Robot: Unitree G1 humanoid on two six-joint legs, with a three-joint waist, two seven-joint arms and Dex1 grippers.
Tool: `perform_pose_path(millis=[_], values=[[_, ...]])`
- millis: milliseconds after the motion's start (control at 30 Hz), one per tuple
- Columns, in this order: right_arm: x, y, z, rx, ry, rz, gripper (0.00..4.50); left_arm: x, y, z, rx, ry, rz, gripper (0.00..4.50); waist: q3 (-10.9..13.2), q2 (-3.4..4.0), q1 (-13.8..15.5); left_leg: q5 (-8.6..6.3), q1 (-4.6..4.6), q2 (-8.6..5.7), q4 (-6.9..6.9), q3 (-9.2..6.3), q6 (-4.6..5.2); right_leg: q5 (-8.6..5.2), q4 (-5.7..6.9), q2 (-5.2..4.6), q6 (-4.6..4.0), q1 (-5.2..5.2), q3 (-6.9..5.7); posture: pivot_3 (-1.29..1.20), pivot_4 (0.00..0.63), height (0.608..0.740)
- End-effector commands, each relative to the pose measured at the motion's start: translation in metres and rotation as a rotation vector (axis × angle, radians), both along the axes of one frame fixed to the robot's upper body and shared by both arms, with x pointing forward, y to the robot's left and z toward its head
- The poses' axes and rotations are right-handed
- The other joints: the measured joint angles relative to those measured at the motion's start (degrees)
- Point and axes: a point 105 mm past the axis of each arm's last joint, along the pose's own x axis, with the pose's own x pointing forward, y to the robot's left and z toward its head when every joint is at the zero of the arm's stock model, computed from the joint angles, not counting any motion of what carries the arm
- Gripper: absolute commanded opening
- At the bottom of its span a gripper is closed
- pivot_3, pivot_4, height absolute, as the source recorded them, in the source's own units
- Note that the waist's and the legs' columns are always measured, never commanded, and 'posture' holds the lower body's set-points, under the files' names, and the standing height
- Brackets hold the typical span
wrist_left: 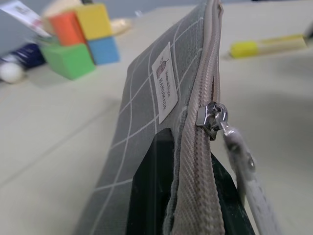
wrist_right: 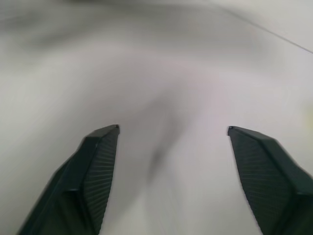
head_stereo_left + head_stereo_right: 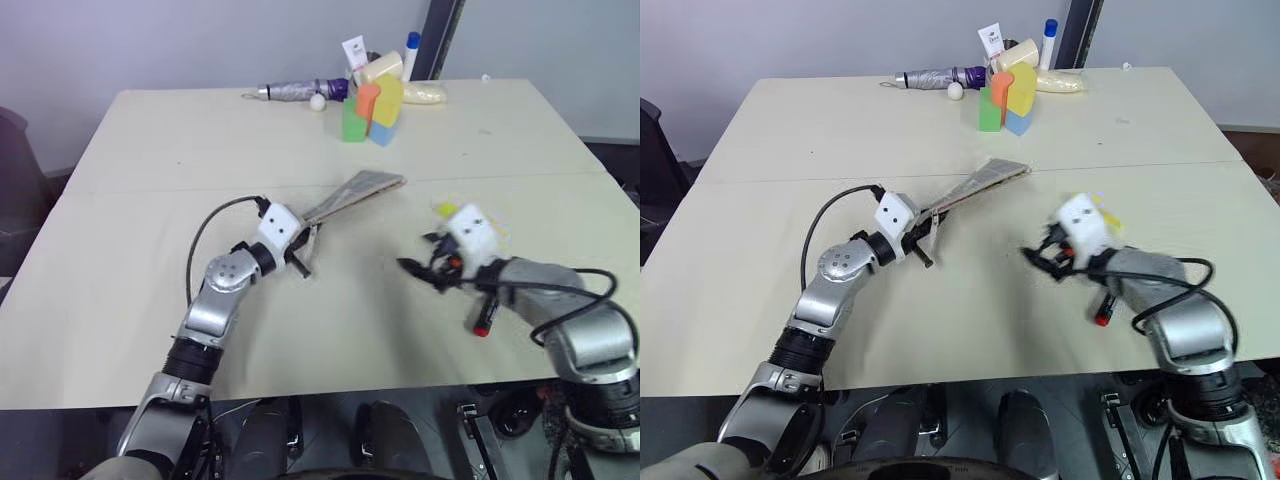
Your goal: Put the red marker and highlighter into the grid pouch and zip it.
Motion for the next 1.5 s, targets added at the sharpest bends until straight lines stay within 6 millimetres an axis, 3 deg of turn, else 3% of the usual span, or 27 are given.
perform_pose_path(millis=[33,267,467,600,700,800,833,933,1067,1233,1500], values=[[0.004,-0.032,0.011,-0.002,-0.072,-0.139,3.38,-0.001,-0.009,0.006,0.000,-0.037,-0.036,0.00,0.0,0.00,-0.1,0.00,-0.01,0.00,0.00,0.00,0.00,0.00,0.00,0.00,0.00,-0.02,0.00,0.00,0.150,0.740],[0.030,-0.060,0.006,0.012,-0.119,-0.229,3.38,0.000,-0.016,0.006,-0.006,-0.038,-0.046,0.00,0.0,0.01,-0.2,0.01,0.01,0.02,0.02,0.02,0.01,0.00,0.02,0.04,0.00,-0.01,0.01,0.00,0.150,0.740],[0.051,-0.061,-0.010,0.117,-0.049,-0.220,3.38,-0.002,-0.011,0.009,-0.013,-0.050,-0.020,0.00,0.0,0.01,-0.2,0.01,0.01,0.02,0.02,0.03,0.02,0.00,0.03,0.05,0.01,0.01,0.01,0.00,0.150,0.740],[0.055,-0.057,-0.023,0.185,0.031,-0.204,3.38,-0.003,-0.004,0.010,-0.018,-0.054,0.016,0.00,0.0,0.01,-0.2,0.01,0.01,0.02,0.02,0.03,0.02,0.00,0.04,0.05,0.00,0.02,0.00,0.00,0.150,0.740],[0.055,-0.056,-0.027,0.202,0.055,-0.195,2.50,-0.004,-0.001,0.010,-0.028,-0.050,0.035,0.00,0.0,0.01,-0.3,0.01,0.05,0.03,0.02,0.03,0.02,0.00,0.03,0.05,0.01,0.06,0.01,0.00,0.150,0.740],[0.054,-0.054,-0.027,0.213,0.060,-0.186,0.97,-0.005,0.000,0.010,-0.034,-0.045,0.041,0.00,0.0,0.01,-0.3,0.01,0.07,0.05,0.02,0.03,0.01,0.00,0.04,0.05,0.01,0.07,0.01,0.00,0.150,0.740],[0.053,-0.053,-0.026,0.212,0.059,-0.180,0.87,-0.005,0.000,0.010,-0.035,-0.044,0.041,0.00,0.0,0.01,-0.3,0.01,0.08,0.05,0.02,0.03,0.01,0.00,0.04,0.04,0.01,0.07,0.01,0.00,0.150,0.740],[0.046,-0.045,-0.014,0.141,0.031,-0.112,0.88,-0.004,-0.001,0.010,-0.035,-0.040,0.040,0.00,0.0,0.02,-0.2,0.01,0.08,0.05,0.02,0.03,0.01,0.00,0.04,0.04,0.01,0.07,0.01,0.00,0.150,0.740],[0.022,-0.023,0.009,-0.005,-0.029,0.071,0.88,0.000,-0.001,0.011,-0.032,-0.040,0.034,0.00,0.0,0.05,-0.1,-0.01,0.01,0.05,0.01,0.03,0.04,0.00,0.00,0.01,0.01,0.03,0.01,0.00,0.150,0.740],[-0.008,0.005,0.032,-0.001,-0.058,0.243,0.88,0.003,-0.005,0.012,-0.030,-0.044,0.019,0.00,0.0,0.02,-0.1,-0.02,0.04,0.06,0.02,0.00,0.04,0.00,-0.01,0.02,0.01,0.04,0.00,0.00,0.150,0.740],[-0.005,0.025,0.046,0.028,-0.086,0.278,0.88,0.003,-0.010,0.015,-0.034,-0.055,0.000,0.00,0.0,-0.01,-0.1,-0.02,0.01,0.05,0.02,-0.03,0.03,0.00,-0.06,-0.02,0.00,0.04,-0.01,0.00,0.150,0.740]])
